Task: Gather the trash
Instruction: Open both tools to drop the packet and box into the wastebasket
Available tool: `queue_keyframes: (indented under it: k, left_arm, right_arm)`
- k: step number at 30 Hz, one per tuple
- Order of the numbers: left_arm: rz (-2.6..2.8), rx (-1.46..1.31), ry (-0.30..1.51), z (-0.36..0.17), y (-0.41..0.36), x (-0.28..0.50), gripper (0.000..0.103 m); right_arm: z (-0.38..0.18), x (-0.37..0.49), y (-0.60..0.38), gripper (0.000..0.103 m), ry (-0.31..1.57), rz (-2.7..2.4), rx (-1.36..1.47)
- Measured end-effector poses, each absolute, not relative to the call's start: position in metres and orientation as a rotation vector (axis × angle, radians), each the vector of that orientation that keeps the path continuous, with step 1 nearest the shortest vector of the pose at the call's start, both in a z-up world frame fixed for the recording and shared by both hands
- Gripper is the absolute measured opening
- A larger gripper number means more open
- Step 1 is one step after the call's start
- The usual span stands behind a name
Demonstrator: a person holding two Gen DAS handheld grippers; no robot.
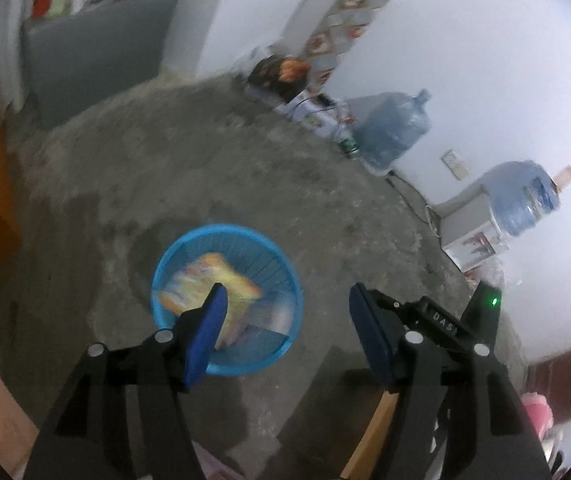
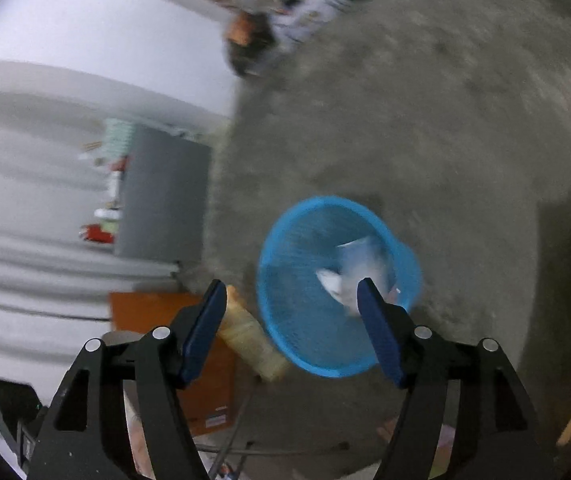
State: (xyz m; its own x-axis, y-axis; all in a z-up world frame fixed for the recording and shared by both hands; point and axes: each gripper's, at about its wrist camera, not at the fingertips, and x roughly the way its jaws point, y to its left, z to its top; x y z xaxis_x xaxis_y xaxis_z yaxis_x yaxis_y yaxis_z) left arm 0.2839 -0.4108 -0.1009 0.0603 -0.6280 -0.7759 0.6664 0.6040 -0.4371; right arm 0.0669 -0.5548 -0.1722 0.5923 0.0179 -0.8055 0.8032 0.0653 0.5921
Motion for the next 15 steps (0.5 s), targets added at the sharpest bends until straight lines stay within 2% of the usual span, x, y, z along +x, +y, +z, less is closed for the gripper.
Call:
queue_keyframes:
  k: [6,12,15]
  left_arm:
    - [-0.958,0.001,1.151,-0.1,-0.381,0.288,0.064]
    - [-0.993,-0.042,1.08,-0.068,-0.354,0.267,0.069]
    - [-1.0,-0.045,1.013,-0.048,-0.334,0.251,0.075]
  right_arm:
    - [-0.167,0.033,-0.53,0.065,0.79,-0.672,1.37]
    - [-0.129,0.029,-0.51,0.066,0.838,-0.652,1.207]
    - [-0.105,0.032,-0.497,0.066,0.849,-0.631,1.1]
